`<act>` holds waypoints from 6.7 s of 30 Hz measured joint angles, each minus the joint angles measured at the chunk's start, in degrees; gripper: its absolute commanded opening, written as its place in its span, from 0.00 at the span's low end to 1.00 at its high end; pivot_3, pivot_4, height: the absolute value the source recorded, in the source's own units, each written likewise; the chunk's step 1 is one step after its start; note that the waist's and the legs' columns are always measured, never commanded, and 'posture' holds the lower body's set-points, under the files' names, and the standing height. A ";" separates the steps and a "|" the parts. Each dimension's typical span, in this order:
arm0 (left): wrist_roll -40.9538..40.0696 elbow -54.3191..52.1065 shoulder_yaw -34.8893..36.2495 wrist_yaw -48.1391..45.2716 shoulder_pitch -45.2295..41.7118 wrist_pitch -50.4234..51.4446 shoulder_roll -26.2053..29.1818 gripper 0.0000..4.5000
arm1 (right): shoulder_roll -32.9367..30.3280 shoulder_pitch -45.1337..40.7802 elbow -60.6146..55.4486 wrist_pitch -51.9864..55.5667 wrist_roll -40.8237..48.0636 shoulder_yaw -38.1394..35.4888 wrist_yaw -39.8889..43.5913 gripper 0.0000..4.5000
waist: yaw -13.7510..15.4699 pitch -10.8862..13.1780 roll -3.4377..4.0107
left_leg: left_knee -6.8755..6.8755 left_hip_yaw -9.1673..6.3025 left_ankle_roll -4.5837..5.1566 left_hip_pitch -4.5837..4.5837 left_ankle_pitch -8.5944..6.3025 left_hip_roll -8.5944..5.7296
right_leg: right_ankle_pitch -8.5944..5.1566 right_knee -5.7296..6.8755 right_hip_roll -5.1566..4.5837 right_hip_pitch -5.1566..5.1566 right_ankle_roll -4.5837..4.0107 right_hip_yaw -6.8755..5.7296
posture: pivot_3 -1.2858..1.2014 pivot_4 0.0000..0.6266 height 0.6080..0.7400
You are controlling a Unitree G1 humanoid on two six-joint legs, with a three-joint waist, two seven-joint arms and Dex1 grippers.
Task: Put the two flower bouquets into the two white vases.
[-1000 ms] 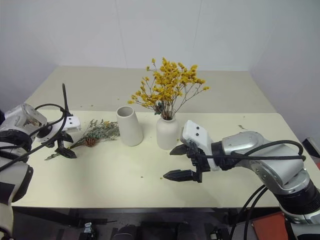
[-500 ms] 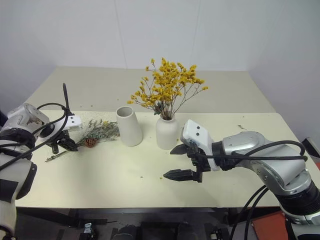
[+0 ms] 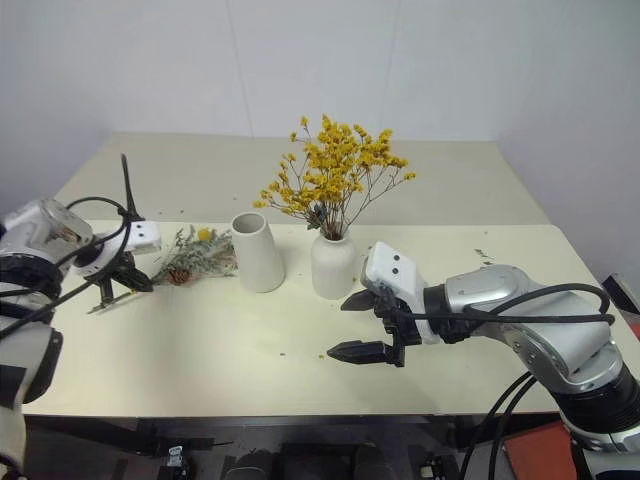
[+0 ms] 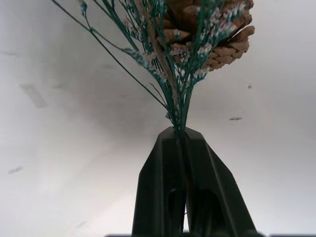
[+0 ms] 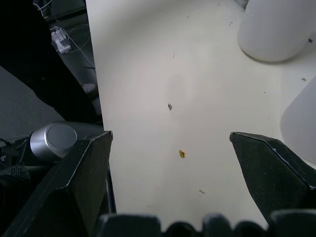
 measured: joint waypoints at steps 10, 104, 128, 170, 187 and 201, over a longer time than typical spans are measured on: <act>-14.27 -13.75 18.24 4.88 1.72 10.84 5.53 0.00 | 1.52 1.67 -1.41 -1.91 -0.54 -2.40 -2.30 1.00 | 0.21 0.00 0.00 | 0.11 -0.04 0.02 -0.01 -0.01 0.00 | -0.01 0.04 -0.02 0.04 0.03 -0.05 | 0.52 0.24 1.00; -43.41 -8.50 29.55 3.65 -0.76 8.87 -19.67 0.00 | 26.73 11.95 -5.57 -6.29 -11.80 -3.23 -29.18 1.00 | 0.22 -0.08 -0.12 | 0.28 -0.14 0.04 0.01 -0.02 -0.05 | 0.08 0.06 0.02 0.16 0.02 -0.07 | 0.52 0.24 1.00; -44.84 -19.31 30.87 4.87 10.71 -3.45 -21.04 0.42 | 25.10 12.24 -4.92 -6.29 -12.14 -3.20 -27.91 1.00 | 0.24 -0.08 -0.12 | 0.28 -0.14 0.04 0.02 -0.02 -0.04 | 0.08 0.06 0.01 0.17 0.01 -0.07 | 0.52 0.24 1.00; -56.32 -56.51 48.87 12.12 49.94 3.02 -1.03 1.00 | -6.25 28.41 -6.86 -14.98 -9.32 -35.06 -1.39 1.00 | 0.55 -0.08 -0.12 | 0.12 0.04 0.03 0.33 -0.03 0.07 | -0.19 -0.18 -0.03 0.38 0.40 -0.05 | 0.52 0.24 1.00; -57.36 -58.49 49.06 19.82 53.56 7.58 -1.89 1.00 | -12.96 30.24 8.65 -28.54 -15.15 -47.28 12.42 1.00 | 0.44 -0.08 -0.12 | -0.10 0.14 0.03 0.69 -0.04 0.08 | -0.21 -0.29 -0.04 0.64 0.38 0.01 | 0.52 0.24 1.00; -54.06 -58.66 49.84 19.46 56.52 0.44 -1.91 1.00 | -12.83 31.98 7.06 -28.41 -15.89 -47.29 12.68 1.00 | 0.48 -0.09 -0.12 | -0.12 0.16 0.02 0.69 -0.04 0.08 | -0.42 -0.32 -0.07 0.65 0.02 -0.01 | 0.52 0.24 1.00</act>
